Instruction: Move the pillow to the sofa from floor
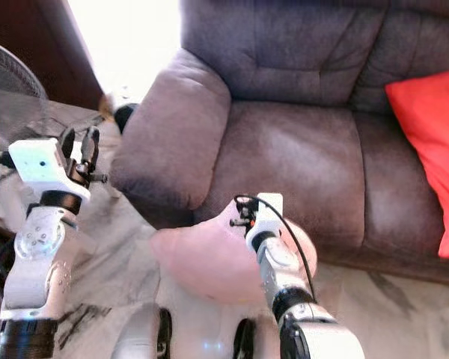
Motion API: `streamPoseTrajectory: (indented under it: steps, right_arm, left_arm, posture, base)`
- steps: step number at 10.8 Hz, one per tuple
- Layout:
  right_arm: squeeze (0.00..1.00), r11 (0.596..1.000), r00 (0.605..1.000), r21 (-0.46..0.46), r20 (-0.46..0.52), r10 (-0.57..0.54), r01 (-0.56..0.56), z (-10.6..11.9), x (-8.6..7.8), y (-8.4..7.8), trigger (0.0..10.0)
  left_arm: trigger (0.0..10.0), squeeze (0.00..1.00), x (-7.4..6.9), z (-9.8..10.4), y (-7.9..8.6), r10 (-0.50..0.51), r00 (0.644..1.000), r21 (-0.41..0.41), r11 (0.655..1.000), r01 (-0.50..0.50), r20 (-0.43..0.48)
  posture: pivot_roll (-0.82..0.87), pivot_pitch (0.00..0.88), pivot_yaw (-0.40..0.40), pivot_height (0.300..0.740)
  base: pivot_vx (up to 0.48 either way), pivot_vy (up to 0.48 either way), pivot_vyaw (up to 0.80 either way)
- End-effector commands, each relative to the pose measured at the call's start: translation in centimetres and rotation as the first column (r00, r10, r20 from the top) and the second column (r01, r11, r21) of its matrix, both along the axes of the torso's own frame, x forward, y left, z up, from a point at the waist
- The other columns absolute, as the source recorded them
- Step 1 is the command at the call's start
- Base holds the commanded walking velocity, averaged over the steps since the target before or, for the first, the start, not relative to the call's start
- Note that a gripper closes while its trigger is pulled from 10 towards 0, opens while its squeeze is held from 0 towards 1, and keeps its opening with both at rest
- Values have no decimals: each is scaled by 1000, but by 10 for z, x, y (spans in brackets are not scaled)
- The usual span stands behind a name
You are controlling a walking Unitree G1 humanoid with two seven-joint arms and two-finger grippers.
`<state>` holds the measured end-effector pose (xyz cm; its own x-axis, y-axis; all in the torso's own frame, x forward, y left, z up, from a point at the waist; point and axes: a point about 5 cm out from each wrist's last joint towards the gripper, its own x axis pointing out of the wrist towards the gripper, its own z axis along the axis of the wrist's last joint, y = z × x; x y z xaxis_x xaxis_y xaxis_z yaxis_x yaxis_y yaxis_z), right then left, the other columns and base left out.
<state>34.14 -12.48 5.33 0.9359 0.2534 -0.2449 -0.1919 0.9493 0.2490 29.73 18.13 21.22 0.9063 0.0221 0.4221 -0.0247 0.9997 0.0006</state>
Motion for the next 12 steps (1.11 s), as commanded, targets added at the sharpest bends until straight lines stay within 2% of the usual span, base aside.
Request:
streamPoseTrajectory:
  steps: [1, 5, 7, 8, 10, 12]
  right_arm:
    - [0, 1000, 988, 19, 149, -25, 22, 30, 15, -2, 10000]
    - [0, 999, 988, 20, 149, -38, 35, 29, 15, -4, 10000]
    - [0, 999, 987, 12, 156, -33, 32, 33, 18, -4, 10000]
    - [0, 999, 976, 30, 216, -30, 24, 49, 25, -3, 10000]
    - [0, 999, 951, 45, 307, -44, 31, 80, 37, -6, 10000]
    - [0, 998, 888, 65, 459, -26, -4, 129, 48, 0, 10000]
  left_arm:
    - [10000, 0, -1, 3, 0, -9, 1000, 2, 1000, 9, 18]
    - [10000, 0, 1, -2, -2, -21, 1000, 2, 1000, 21, -6]
    - [10000, 0, 4, -10, -3, -31, 998, -17, 999, 30, -58]
    - [10000, 0, 6, -17, -4, -39, 994, -70, 997, 32, -100]
    - [10000, 0, 9, -21, -7, -49, 990, -94, 995, 37, -129]
    - [10000, 0, 12, -18, -11, -69, 990, -105, 993, 56, -124]
  posture:
    - [245, 151, -18, 740]
    - [243, 152, -14, 740]
    - [241, 152, -14, 740]
    - [234, 152, -16, 740]
    - [232, 148, -19, 740]
    - [221, 137, -20, 740]
  base:
    - [0, 0, 0]
    - [0, 0, 0]
    - [0, 0, 0]
    - [0, 0, 0]
    - [0, 0, 0]
    - [0, 0, 0]
